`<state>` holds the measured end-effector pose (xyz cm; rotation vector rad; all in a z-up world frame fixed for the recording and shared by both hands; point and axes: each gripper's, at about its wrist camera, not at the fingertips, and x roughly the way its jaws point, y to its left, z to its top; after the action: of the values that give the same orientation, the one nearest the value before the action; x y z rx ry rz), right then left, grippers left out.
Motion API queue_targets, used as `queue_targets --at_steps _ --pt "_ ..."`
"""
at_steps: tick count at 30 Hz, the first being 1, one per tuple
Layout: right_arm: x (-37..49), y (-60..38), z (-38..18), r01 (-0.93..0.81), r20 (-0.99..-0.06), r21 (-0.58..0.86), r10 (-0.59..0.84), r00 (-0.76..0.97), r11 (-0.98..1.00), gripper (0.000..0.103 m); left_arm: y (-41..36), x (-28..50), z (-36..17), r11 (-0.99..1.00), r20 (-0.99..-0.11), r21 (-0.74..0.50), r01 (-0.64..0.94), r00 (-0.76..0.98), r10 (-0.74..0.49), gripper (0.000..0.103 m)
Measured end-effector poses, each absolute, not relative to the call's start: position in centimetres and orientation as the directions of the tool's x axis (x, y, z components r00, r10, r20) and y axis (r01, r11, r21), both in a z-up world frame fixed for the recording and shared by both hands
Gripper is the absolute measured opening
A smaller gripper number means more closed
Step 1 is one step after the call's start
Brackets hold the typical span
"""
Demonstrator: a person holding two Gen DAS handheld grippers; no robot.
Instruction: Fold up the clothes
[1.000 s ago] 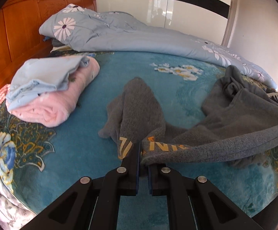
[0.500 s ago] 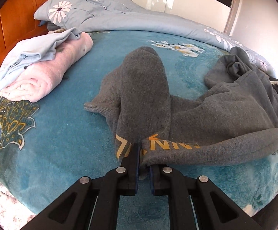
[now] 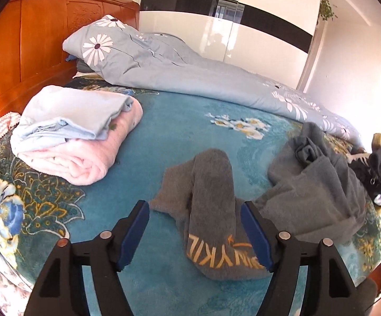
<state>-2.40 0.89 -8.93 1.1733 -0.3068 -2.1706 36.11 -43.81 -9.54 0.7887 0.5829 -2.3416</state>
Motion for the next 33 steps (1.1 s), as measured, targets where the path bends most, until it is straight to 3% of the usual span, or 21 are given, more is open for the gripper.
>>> queue_targets --at_steps 10,15,26,28,30,33 --pt "-8.1 -13.7 -8.4 0.543 -0.711 0.445 -0.65 -0.27 -0.712 0.061 -44.0 28.2 -11.4 -0.716 -0.667 -0.346 0.606 -0.696 -0.267 0.079" --pt "-11.7 -20.5 -8.7 0.549 -0.731 0.445 -0.641 -0.234 -0.708 0.061 -43.8 25.1 -12.8 -0.743 -0.696 -0.336 0.579 -0.684 -0.218 0.079" --pt "-16.4 -29.1 -11.0 0.507 -0.851 0.273 -0.451 -0.269 -0.818 0.06 -44.7 25.0 -14.5 -0.736 -0.71 -0.371 0.566 -0.684 -0.167 0.079" --pt "-16.4 -29.0 -11.2 0.486 -0.859 0.275 -0.439 -0.263 -0.83 0.048 -44.9 25.2 -14.6 -0.728 -0.709 -0.386 0.567 -0.687 -0.16 0.079" --pt "-16.5 -28.9 -11.2 0.481 -0.869 0.26 -0.42 -0.261 -0.837 0.018 -45.0 25.4 -14.7 -0.723 -0.706 -0.395 0.567 -0.69 -0.156 0.079" --pt "-16.1 -28.2 -10.8 0.482 -0.87 0.257 -0.417 -0.262 -0.838 0.006 -44.7 25.6 -14.6 -0.725 -0.707 -0.392 0.566 -0.689 -0.155 0.079"
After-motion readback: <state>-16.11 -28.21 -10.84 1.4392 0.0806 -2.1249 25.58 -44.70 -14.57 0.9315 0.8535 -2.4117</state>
